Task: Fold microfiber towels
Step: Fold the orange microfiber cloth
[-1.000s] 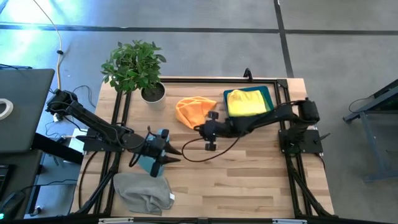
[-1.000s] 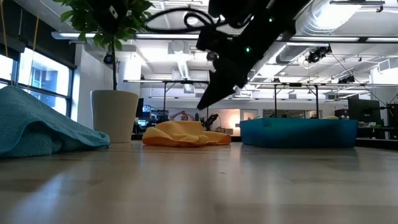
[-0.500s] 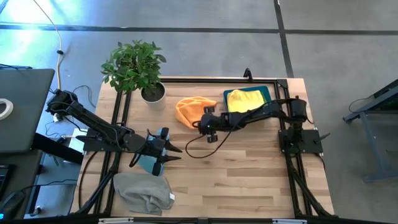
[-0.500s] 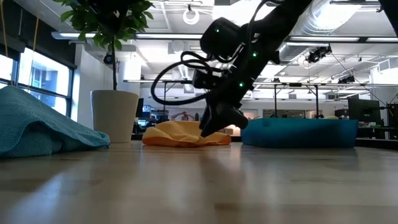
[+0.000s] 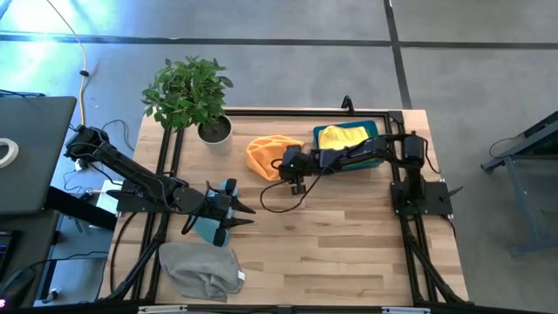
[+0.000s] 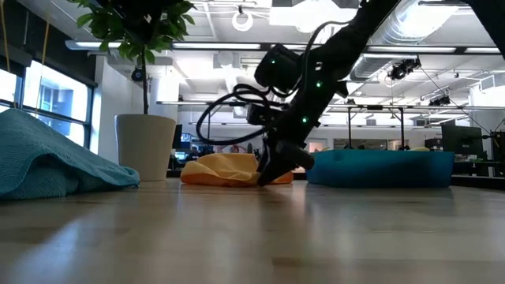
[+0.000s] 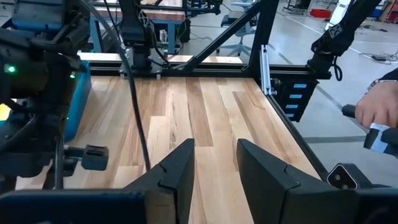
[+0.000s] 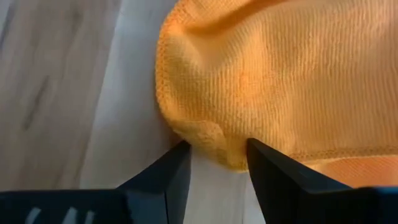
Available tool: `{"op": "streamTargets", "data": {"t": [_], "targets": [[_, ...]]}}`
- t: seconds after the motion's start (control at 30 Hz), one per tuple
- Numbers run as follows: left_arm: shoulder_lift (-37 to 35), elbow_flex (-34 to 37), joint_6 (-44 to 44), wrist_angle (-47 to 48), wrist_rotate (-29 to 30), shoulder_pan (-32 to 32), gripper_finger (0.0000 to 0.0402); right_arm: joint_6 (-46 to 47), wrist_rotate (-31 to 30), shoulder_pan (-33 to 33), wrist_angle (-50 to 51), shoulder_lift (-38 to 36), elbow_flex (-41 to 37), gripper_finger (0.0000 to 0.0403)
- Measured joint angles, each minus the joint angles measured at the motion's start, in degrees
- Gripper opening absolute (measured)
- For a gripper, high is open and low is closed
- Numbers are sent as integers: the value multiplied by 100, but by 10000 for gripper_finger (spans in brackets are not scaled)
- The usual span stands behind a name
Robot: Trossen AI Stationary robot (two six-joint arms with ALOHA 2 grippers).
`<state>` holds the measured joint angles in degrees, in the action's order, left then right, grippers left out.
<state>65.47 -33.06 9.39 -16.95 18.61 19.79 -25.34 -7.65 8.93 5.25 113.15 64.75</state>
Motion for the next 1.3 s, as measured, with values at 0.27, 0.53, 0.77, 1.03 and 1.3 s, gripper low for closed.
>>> {"op": "streamTargets", "data": {"t": [0.27,0.53,0.77,1.03,1.3], "targets": [[0,0,2,2,0,0,110,137,-275,-107,-22,6,0,63],[0,0,-151,270,1,0,110,790,-415,-368,130,-295,0,13],[0,0,-704,1262,35,2,110,2066,-316,-737,754,-1307,0,4],[0,35,-745,1248,919,4,116,4051,-322,-1321,964,-2196,2,1],[274,39,-1408,396,1092,-1,167,5174,-844,-1652,650,-2370,13,0]]}}
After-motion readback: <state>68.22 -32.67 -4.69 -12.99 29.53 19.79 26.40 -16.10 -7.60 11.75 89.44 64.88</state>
